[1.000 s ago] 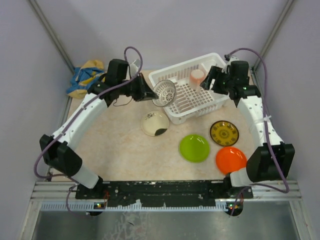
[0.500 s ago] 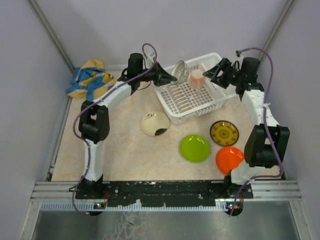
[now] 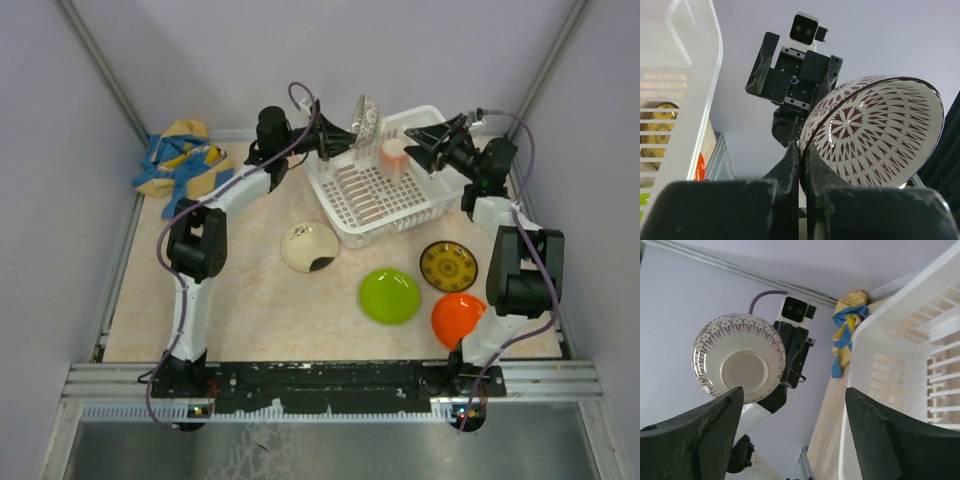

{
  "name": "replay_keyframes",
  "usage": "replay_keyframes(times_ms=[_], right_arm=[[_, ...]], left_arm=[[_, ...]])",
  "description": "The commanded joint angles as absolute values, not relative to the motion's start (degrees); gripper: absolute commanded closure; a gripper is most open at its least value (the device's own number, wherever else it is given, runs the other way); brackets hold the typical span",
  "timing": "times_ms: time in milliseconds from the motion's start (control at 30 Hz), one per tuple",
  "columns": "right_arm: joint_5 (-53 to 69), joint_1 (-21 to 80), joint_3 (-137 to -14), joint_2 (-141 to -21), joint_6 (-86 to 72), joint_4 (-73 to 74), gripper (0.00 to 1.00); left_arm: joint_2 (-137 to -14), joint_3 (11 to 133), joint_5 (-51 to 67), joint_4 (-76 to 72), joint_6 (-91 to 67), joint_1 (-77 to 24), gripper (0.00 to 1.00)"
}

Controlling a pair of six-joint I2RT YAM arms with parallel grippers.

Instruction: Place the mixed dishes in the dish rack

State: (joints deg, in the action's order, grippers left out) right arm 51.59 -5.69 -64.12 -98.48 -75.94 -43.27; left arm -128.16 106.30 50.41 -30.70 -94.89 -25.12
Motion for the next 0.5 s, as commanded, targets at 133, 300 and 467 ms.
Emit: replay_keyframes(times_ms=[133,300,467], right_arm=[[51.98,-3.63,-64.34,-99.81,-88.86,-62.62,0.09],[51.47,-1.37,-64.76,-99.98,-89.25,-62.40,0.09],[50.72,-0.06,-64.69,-100.72,-91.60,-65.07,0.09]], left_arm=[[-126.89,106.40,52.14,-36.37,-98.93,-26.79,1.00],[-126.57,105.08,51.79,-36.55,-98.81,-27.42,1.00],[-126.97,105.03,51.76,-36.94,-99.34,-27.73,1.00]])
